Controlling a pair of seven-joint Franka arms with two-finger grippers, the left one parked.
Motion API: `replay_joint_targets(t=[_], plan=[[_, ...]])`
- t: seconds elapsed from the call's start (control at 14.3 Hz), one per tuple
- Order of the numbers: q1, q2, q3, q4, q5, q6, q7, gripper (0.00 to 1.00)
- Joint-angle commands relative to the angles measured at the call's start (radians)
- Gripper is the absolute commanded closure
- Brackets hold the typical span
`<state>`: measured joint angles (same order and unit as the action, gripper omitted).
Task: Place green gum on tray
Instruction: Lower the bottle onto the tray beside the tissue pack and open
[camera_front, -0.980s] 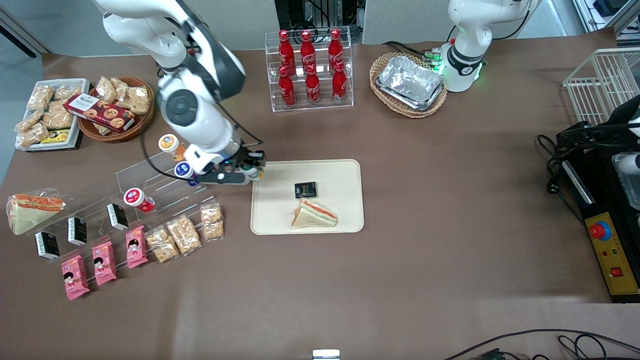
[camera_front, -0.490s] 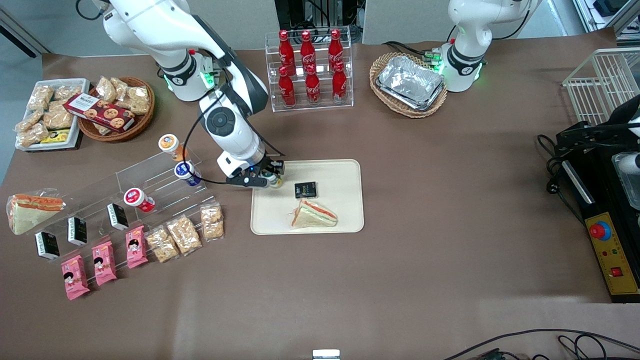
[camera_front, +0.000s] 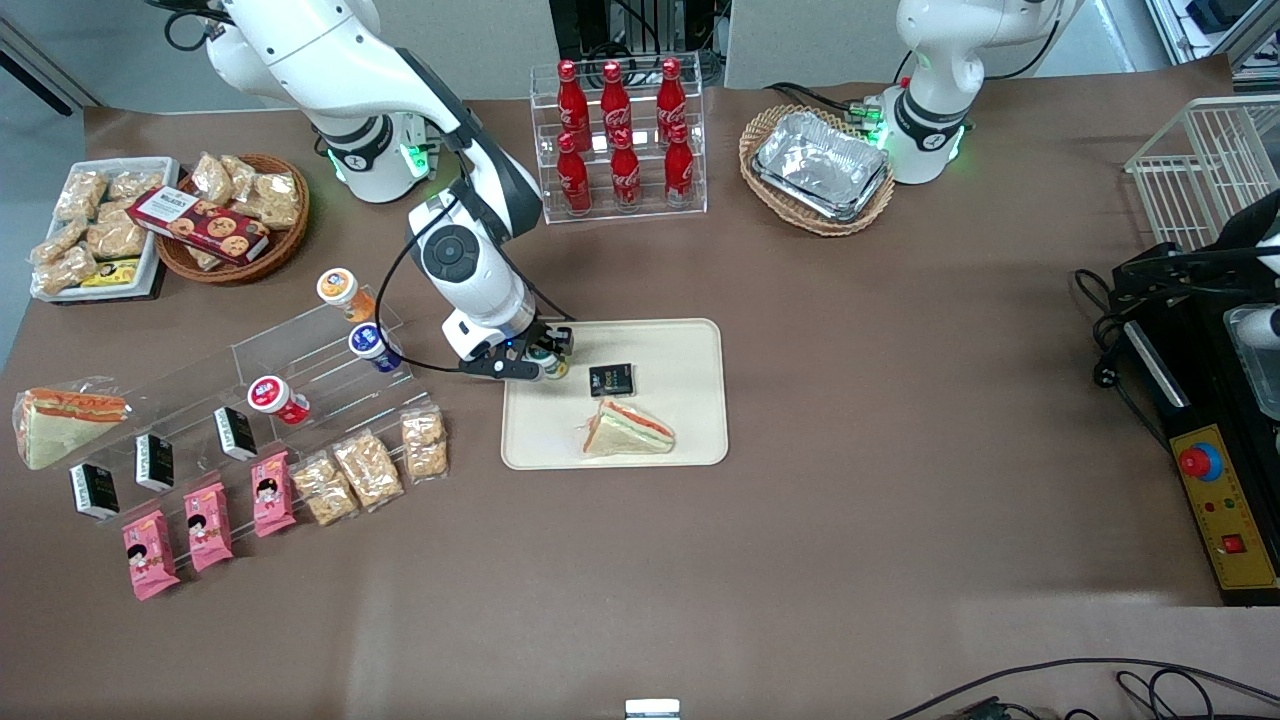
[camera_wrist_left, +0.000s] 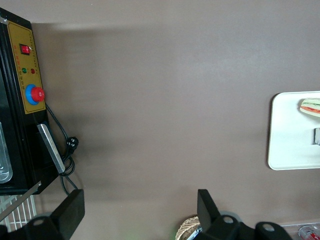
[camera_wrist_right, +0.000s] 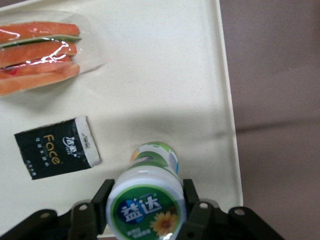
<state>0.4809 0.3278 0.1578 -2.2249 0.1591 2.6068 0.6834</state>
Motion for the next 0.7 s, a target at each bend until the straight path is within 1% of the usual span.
replay_joint_targets(t=[0.0,0.14,0.28,0.42,0.63], plan=[[0.012,0.020,-0.006,0.014,0.010,0.027,0.033,0.03],[0.001,0.007,-0.009,0.017,0.010,0.019,0.031,0.01],[-0.014,-0.050,-0.023,0.017,0.010,-0.013,0.022,0.01],[-0.083,-0.129,-0.041,0.042,-0.004,-0.136,-0.026,0.01],[-0.214,-0.226,-0.040,0.123,-0.004,-0.382,-0.198,0.01]])
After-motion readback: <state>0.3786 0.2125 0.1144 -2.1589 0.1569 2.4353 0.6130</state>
